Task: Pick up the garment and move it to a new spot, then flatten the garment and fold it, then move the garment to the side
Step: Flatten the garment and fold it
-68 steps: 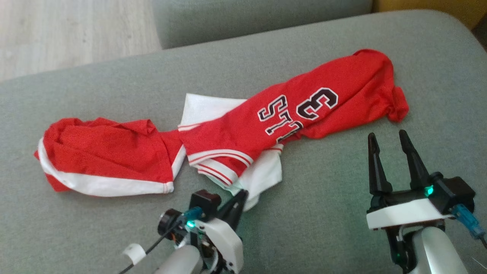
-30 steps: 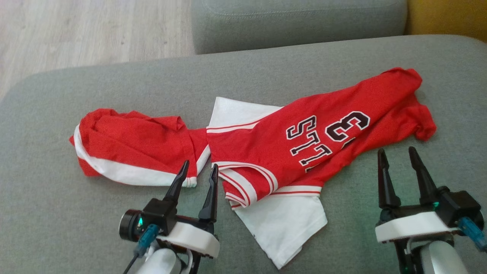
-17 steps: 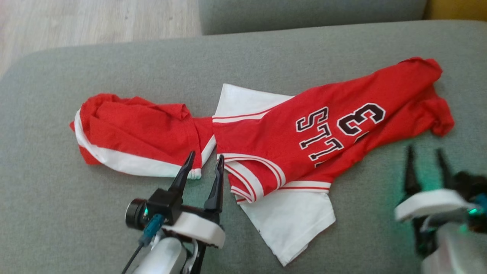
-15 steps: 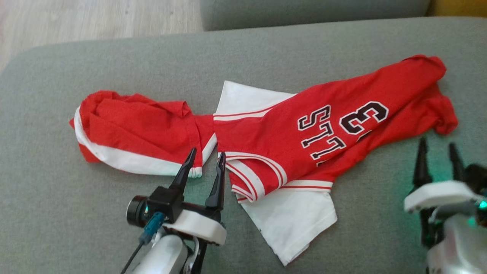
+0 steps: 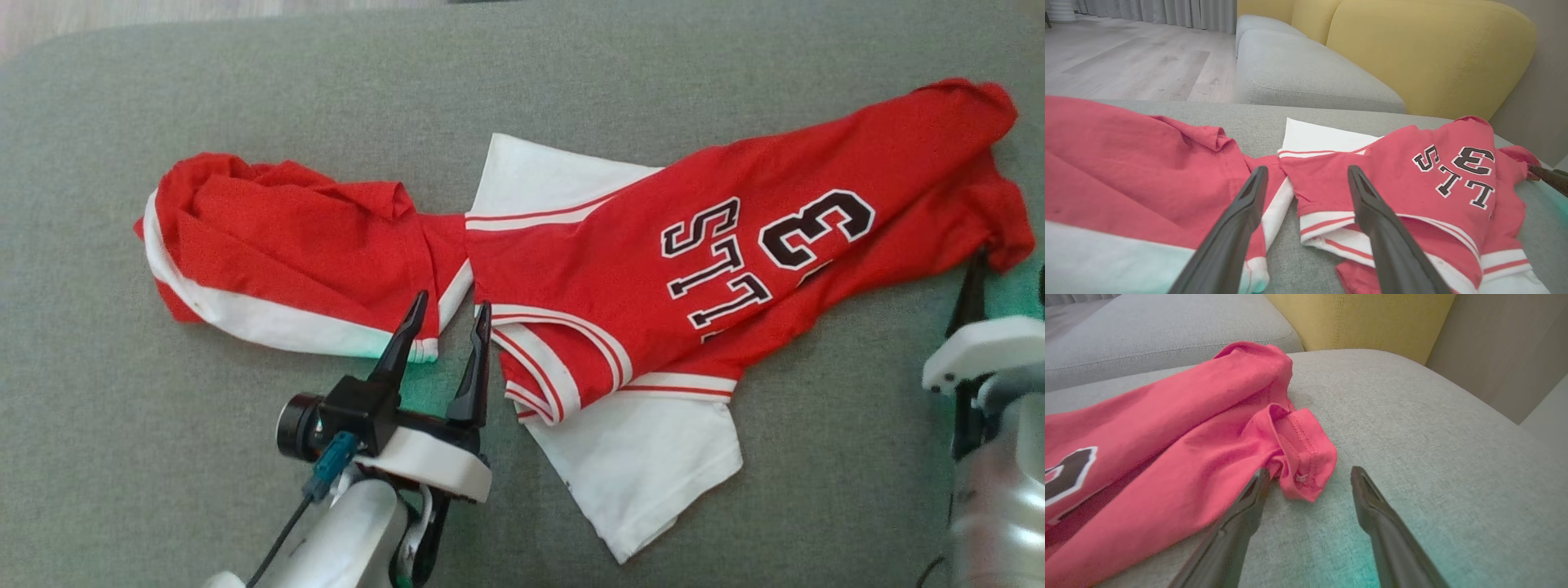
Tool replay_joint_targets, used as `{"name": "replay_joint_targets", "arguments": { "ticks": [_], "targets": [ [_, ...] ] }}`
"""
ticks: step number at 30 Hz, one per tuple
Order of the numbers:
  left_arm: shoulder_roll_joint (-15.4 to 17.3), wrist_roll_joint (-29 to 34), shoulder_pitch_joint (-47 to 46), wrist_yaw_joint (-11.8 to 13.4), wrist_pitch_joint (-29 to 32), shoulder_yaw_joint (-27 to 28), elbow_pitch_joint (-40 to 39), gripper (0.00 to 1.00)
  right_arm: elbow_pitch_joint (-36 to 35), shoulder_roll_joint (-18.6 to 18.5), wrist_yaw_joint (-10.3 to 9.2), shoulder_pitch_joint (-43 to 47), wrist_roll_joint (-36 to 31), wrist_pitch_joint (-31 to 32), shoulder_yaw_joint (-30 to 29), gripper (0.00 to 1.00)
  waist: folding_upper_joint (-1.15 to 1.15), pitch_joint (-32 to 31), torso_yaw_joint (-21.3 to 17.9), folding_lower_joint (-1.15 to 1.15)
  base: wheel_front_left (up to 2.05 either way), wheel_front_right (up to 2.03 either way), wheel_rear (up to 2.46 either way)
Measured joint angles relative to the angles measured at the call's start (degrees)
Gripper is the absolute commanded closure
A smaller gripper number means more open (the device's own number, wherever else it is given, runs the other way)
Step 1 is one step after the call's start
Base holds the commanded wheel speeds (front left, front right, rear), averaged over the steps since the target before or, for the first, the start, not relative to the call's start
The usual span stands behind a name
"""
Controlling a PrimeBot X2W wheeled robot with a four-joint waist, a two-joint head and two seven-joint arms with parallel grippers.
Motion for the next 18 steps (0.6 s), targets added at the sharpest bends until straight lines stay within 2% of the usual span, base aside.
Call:
{"name": "replay_joint_targets", "arguments": {
  "ticks": [7,8,9,10,18],
  "targets": [
    [-0.37,0.36,-1.03,-0.38,0.0,0.54,0.05,0.0,2.57,-0.02,0.0,-4.26,-7.44,1.25,-2.0,0.0,0.0,1.93,-0.21,0.0,0.0,0.0,0.0],
    [-0.48,0.36,-1.05,-0.4,0.0,0.67,0.04,0.0,2.76,-0.03,0.0,-4.57,-8.28,1.57,-2.43,0.14,0.0,2.14,-0.27,0.0,0.0,0.0,0.0],
    [-0.56,0.4,-1.09,-0.4,0.0,0.79,0.04,0.0,2.81,-0.03,0.0,-4.78,-8.78,1.58,-2.78,0.77,0.0,2.29,-0.34,0.0,0.0,0.0,0.0],
    [-0.62,0.62,-1.12,-0.51,0.0,0.94,0.04,0.0,2.78,-0.02,0.0,-4.96,-9.25,1.58,-3.08,1.0,0.0,2.37,-0.44,0.0,0.0,0.0,0.0],
    [-0.85,0.93,-1.09,-0.9,0.0,2.44,0.12,0.0,-0.09,-0.01,0.0,-5.32,-11.92,1.62,-4.13,1.0,0.0,0.8,-1.81,-0.01,0.0,0.0,0.0]
  ]
}}
